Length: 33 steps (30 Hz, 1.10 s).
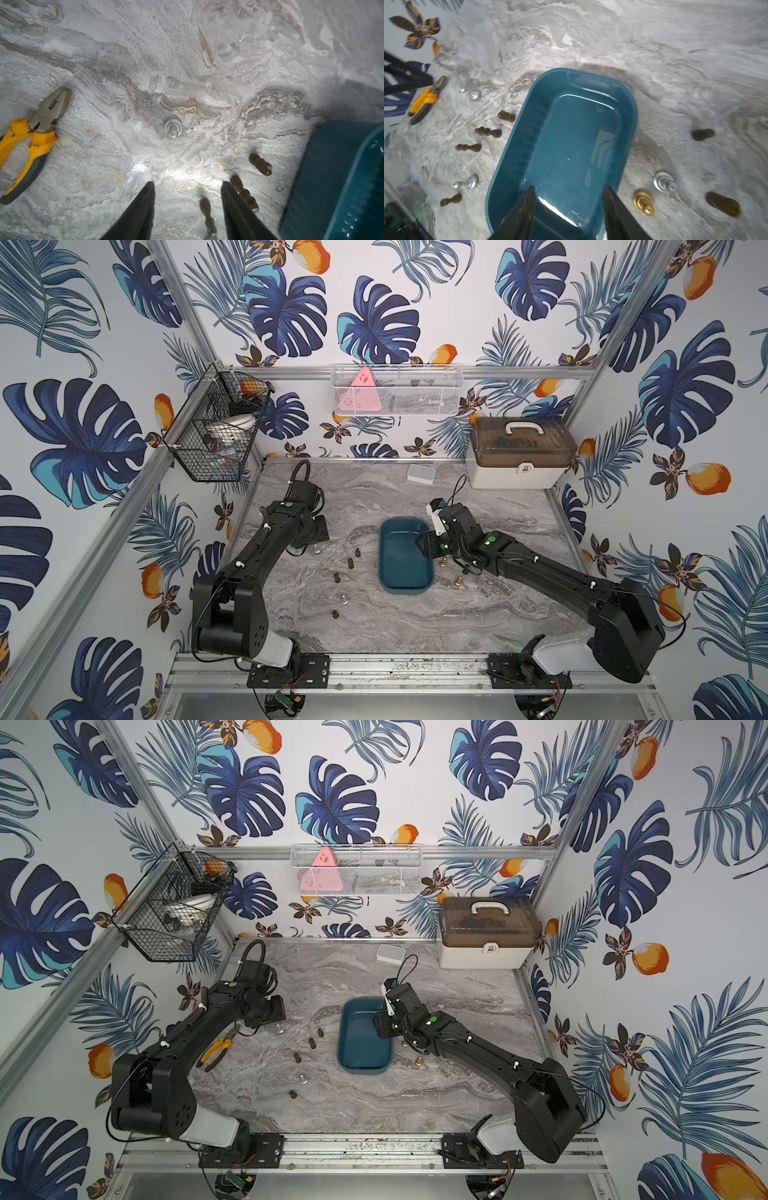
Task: Put the chess pieces into the storage box
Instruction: Pick up the chess piece at the center of the board.
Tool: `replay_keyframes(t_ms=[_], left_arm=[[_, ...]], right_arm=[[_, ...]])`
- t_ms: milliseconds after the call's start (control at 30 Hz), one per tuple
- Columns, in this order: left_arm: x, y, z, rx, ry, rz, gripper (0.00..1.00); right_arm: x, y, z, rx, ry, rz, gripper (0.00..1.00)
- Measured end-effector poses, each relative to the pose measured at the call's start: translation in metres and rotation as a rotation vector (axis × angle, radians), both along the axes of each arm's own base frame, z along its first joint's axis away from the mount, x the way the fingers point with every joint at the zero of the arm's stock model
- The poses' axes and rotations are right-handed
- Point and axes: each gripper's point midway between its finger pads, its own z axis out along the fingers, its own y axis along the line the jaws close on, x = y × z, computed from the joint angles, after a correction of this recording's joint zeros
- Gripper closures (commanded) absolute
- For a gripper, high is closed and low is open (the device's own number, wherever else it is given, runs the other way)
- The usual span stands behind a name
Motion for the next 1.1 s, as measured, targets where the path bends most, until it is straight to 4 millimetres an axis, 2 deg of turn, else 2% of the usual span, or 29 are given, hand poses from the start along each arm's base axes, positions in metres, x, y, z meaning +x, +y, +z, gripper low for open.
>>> replay_keyframes(t_ms=[167, 267, 400, 600, 867, 1100], left_arm=[[0.001, 0.006, -0.018, 0.019, 0.084, 0.014, 0.46], [0.006, 0.013, -0.025, 0.046, 0.113, 0.024, 0.46], [0.009, 0.019, -0.034, 0.064, 0.150, 0.032, 0.49], [0.017, 0.019, -0.047, 0.066, 0.185, 0.023, 0.50], [0.016, 0.019, -0.066, 0.072, 0.239, 0.004, 0.55], [0.017, 0.019, -0.071, 0.073, 0.250, 0.000, 0.64]], right_arm=[[-0.017, 0.036, 0.008, 0.103, -0.093, 0.184, 0.46], [-0.031, 0.045, 0.008, 0.147, -0.150, 0.253, 0.45], [-0.042, 0.045, 0.001, 0.181, -0.187, 0.288, 0.45], [-0.042, 0.051, 0.010, 0.218, -0.233, 0.304, 0.45], [-0.045, 0.053, 0.013, 0.230, -0.255, 0.316, 0.45], [-0.045, 0.054, 0.013, 0.228, -0.257, 0.319, 0.45]])
